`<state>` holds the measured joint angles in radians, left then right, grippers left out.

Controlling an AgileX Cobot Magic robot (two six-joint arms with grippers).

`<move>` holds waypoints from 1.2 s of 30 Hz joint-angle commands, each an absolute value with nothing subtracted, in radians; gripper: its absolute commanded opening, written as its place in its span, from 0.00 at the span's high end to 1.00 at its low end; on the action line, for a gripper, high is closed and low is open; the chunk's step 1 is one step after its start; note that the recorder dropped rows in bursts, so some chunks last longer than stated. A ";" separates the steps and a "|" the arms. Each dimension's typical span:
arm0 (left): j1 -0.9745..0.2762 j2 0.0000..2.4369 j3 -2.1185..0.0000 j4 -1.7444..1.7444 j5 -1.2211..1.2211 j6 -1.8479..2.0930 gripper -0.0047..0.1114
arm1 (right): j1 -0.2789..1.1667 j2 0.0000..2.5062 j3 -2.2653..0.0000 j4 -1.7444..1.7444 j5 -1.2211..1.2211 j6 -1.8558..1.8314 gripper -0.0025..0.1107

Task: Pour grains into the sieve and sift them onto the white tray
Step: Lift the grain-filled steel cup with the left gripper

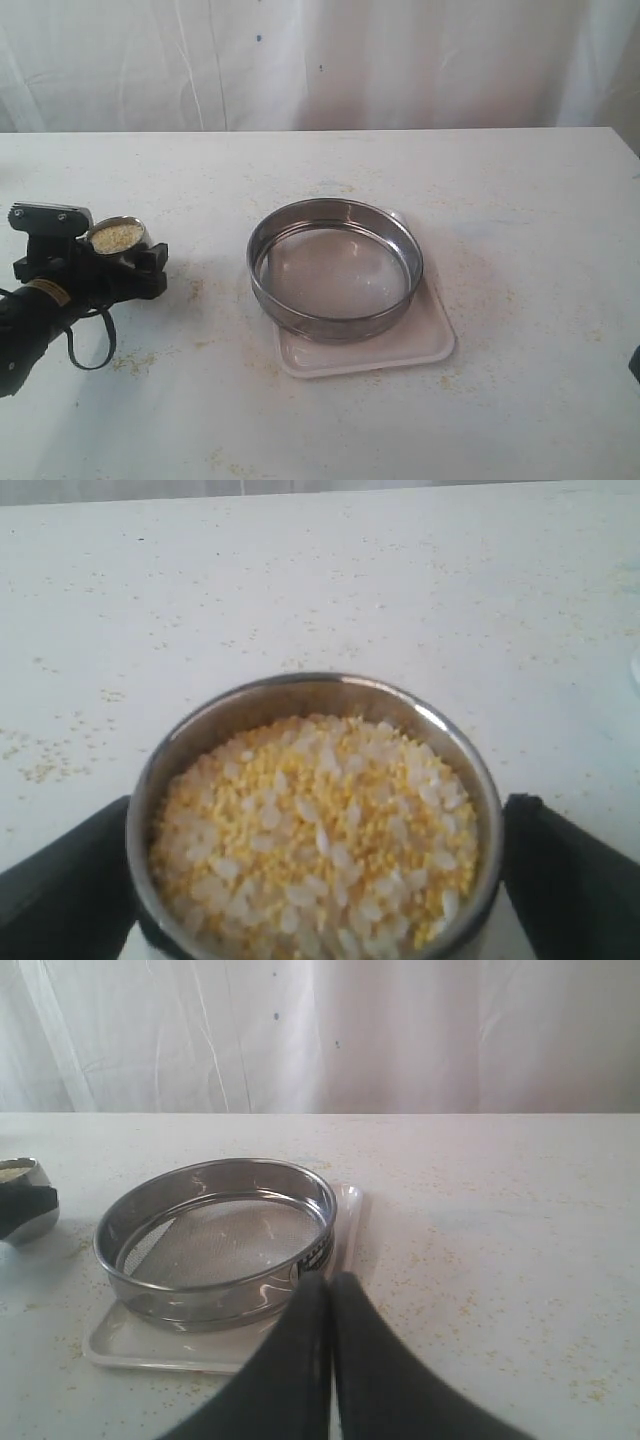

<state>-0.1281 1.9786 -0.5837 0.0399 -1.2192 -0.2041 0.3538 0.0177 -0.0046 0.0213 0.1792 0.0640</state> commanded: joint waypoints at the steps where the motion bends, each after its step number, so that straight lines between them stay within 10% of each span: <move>1: -0.130 1.979 -0.621 0.030 -1.221 -0.202 0.16 | 0.347 0.011 0.000 0.018 0.170 0.064 0.98; 36: -0.130 2.047 -0.630 0.000 -1.221 -0.179 0.16 | 0.347 0.011 0.000 0.018 0.170 0.064 0.98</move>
<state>-0.1281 2.0328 -0.6279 0.0073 -1.2183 -0.1785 0.3538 0.0177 -0.0046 0.0213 0.1792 0.0640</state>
